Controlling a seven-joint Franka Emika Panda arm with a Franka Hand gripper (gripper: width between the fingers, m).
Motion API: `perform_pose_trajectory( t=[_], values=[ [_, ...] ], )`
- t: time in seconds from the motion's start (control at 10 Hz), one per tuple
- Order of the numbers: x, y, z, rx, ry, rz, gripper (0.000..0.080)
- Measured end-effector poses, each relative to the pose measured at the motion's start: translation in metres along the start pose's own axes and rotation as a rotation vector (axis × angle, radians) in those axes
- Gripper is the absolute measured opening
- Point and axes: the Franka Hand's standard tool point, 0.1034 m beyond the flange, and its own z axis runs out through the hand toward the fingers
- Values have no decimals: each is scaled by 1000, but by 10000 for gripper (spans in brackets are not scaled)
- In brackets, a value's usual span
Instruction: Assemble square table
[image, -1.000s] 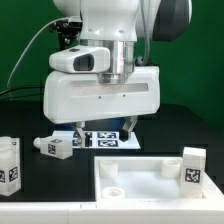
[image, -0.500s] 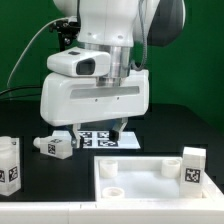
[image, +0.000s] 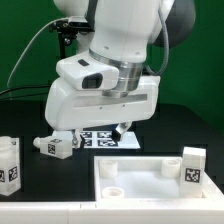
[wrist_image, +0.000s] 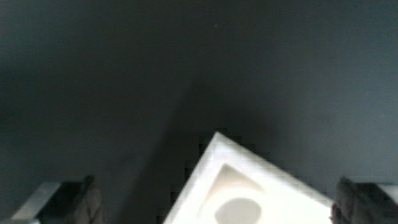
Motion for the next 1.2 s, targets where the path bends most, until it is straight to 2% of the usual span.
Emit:
perform_pose_trajectory(
  t=[0.1,0.2,0.3,0.6,0.7,0.8,0.9,1.2],
  values=[
    [-14,-2,5,-13,-107,-22,649],
    [-19,1,6,-39,-150,-56,649],
    [-25,1,5,-30,-209,-28,649],
    [-23,-2,11,-20,-329,-33,649],
    [-25,-1,13,-20,-341,-36,649],
    [-38,4,21,-37,-362,-50,649],
    [-46,3,26,-39,-376,-50,649],
    [-44,4,25,-41,-373,-49,649]
  ],
)
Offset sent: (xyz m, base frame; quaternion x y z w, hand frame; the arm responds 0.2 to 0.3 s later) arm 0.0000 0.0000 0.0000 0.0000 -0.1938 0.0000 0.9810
